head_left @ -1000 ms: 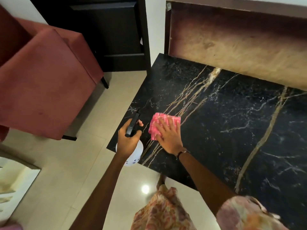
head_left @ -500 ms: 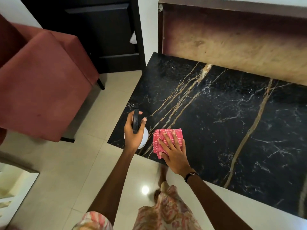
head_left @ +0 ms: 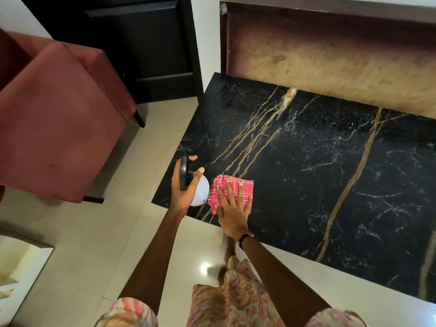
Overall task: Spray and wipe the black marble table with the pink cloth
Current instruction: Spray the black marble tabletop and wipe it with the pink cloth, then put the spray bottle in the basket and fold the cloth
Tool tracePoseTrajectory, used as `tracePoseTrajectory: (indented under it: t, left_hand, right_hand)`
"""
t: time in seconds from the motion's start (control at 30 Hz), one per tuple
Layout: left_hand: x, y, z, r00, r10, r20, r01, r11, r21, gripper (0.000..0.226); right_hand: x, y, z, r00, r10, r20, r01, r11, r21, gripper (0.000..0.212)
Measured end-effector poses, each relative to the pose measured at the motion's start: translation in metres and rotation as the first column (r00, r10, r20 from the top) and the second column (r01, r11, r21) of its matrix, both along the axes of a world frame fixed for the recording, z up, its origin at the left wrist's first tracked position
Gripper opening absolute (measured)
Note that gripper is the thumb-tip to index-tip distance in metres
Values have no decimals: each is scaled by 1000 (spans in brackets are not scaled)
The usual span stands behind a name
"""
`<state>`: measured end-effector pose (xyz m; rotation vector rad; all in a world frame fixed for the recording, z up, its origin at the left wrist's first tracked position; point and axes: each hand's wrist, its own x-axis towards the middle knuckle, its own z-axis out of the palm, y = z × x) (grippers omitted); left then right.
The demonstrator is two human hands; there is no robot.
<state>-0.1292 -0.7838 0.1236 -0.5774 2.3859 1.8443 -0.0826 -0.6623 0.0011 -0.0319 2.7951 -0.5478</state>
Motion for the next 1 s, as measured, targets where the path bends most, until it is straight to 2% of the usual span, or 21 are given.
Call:
tracePoseTrajectory:
  t: [0.07,0.17,0.23,0.4,0.57,0.7,0.87,1.0]
  left_hand:
    - [1,0,1,1000,4,28,-4,1000,-2,57]
    - [1,1,6,999,-30,23,30,1000,2,41]
    - [2,0,8,997,-67,25,67,998,-2,41]
    - [6,-11,1,992,-87,92,95,992,-82,70]
    - [23,-7,3,995,38,95,-13,967,-255,52]
    - [33,4,11,994,79,70,-55,954,-294,48]
    - [40,44,42,999,8,-53,-26,934,-357,42]
    - [36,99,64,980,-136,-144,66,909,-410,42]
  right_hand:
    - [-1,-1,1,999,10,36,-10,1000,-7,56]
    - [-5,2,6,996,54,72,-53,999,-6,56]
    - [-7,6,8,992,73,100,-72,997,-18,62]
    - [-14,17,25,980,111,164,-92,988,-120,69]
    - [-11,14,48,997,-64,34,72,915,-397,58]
    - [-4,9,65,999,-43,17,46,848,-527,66]
    - [-8,26,104,995,-100,10,83,763,-641,69]
    - [-7,62,130,936,-321,-144,137,709,-692,46]
